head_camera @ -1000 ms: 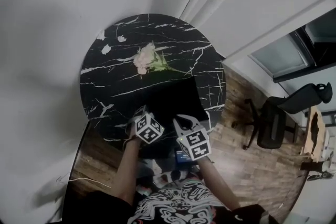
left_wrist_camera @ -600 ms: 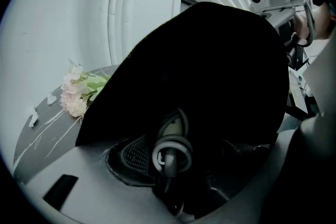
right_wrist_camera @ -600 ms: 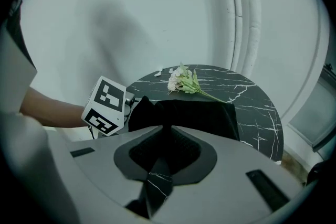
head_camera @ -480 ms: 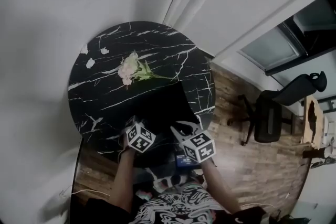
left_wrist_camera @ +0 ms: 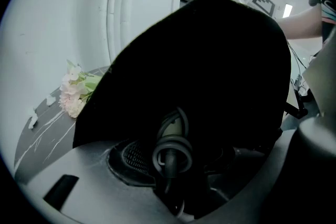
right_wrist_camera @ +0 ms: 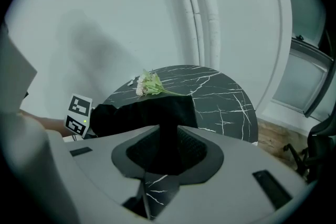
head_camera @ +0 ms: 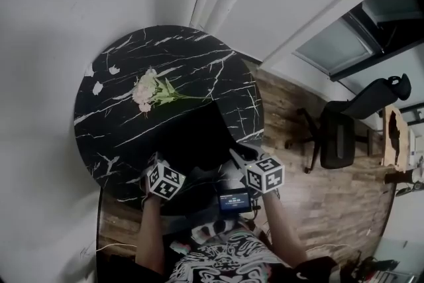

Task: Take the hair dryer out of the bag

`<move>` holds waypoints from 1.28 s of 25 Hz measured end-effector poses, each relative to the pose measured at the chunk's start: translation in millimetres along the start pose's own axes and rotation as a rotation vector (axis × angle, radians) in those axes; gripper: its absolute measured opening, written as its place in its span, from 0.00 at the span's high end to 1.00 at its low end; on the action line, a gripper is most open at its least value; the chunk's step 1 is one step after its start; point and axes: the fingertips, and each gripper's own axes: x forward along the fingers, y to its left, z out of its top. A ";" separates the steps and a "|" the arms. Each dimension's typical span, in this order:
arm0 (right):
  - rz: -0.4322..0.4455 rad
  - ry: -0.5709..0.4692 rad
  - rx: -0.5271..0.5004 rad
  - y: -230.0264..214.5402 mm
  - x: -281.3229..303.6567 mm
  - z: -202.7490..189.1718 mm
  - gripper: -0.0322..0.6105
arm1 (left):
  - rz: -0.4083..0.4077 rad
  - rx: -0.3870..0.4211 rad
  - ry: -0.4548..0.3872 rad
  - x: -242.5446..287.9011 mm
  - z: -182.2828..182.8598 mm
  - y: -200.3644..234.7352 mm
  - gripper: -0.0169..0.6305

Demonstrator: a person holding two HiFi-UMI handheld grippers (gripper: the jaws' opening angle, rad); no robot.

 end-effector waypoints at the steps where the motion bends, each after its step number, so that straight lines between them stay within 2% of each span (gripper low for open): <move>1: 0.000 -0.003 0.016 -5.5 2.1 0.5 0.85 | -0.001 0.001 0.001 0.1 0.4 0.2 0.64; 4: 0.022 -0.018 0.085 -20.0 10.6 2.2 0.84 | -0.011 0.003 0.008 1.2 1.5 -0.4 0.64; 8: 0.086 -0.060 0.235 -33.0 26.8 8.2 0.79 | -0.042 0.001 0.020 0.1 0.6 -0.1 0.64; 12: 0.135 -0.046 0.295 -46.1 46.6 8.7 0.71 | -0.063 0.004 0.026 0.1 1.6 -0.3 0.64; 16: 0.178 -0.084 0.444 -64.1 62.3 14.5 0.69 | -0.078 0.001 0.027 -0.3 0.4 0.3 0.64; 20: 0.195 -0.044 0.501 -80.2 79.9 2.6 0.69 | -0.093 -0.013 0.019 0.7 -0.1 1.6 0.64; 24: 0.274 -0.006 0.611 -81.0 93.4 -15.7 0.67 | -0.104 -0.026 0.014 2.6 -1.2 0.3 0.64; 27: 0.279 0.007 0.593 -84.6 95.1 -20.8 0.67 | -0.105 -0.028 0.015 3.1 -0.4 -0.3 0.64; 32: 0.253 0.070 0.417 -83.5 99.5 -21.0 0.69 | -0.105 -0.027 0.020 5.3 -1.3 0.4 0.64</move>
